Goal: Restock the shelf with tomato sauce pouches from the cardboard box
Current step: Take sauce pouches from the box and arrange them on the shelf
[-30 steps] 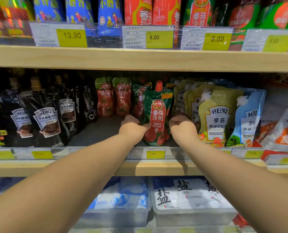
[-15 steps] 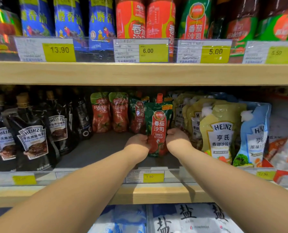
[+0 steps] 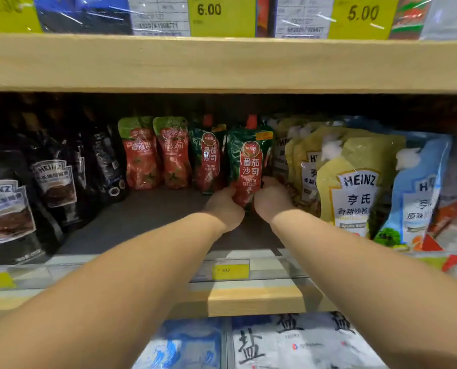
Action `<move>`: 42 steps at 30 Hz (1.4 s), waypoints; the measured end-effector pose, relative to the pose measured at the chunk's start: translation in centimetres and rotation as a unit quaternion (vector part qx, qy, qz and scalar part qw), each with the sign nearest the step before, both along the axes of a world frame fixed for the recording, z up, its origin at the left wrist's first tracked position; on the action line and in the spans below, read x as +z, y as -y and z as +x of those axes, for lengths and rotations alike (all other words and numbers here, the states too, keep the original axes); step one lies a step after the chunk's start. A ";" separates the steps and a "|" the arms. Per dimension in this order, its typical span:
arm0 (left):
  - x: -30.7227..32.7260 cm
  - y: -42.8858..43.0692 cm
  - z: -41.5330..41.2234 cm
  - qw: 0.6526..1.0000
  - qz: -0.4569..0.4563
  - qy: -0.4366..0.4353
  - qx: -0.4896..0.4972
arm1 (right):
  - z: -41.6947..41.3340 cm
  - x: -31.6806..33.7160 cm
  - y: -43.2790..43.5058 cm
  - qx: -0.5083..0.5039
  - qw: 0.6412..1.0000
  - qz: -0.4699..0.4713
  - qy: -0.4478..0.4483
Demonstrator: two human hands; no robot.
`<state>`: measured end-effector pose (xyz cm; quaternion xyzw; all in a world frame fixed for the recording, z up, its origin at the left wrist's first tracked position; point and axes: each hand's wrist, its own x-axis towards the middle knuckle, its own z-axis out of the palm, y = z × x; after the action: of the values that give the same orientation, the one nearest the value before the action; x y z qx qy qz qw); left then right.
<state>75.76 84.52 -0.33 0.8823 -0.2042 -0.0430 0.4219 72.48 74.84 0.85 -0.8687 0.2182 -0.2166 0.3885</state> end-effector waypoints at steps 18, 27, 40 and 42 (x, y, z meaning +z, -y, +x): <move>1.9 -4.1 0.3 0.966 -0.196 0.081 0.145 | -2.2 1.2 -3.6 -0.001 0.993 -0.008 0.120; 0.7 -19.8 -4.3 0.909 -0.219 0.253 0.250 | -6.1 -1.8 -18.0 0.195 0.940 -0.079 0.270; -19.6 -42.7 -14.4 0.888 -0.080 0.083 0.446 | -11.0 -15.3 -36.5 0.461 0.887 -0.033 0.030; -21.4 -44.4 -14.9 0.900 -0.052 0.039 0.431 | -11.1 -17.7 -38.4 0.478 0.875 -0.024 -0.066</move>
<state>60.85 128.88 -21.77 0.8620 0.1774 0.1884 0.4359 61.43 113.19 -16.82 -0.8885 -0.2039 0.0483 0.4083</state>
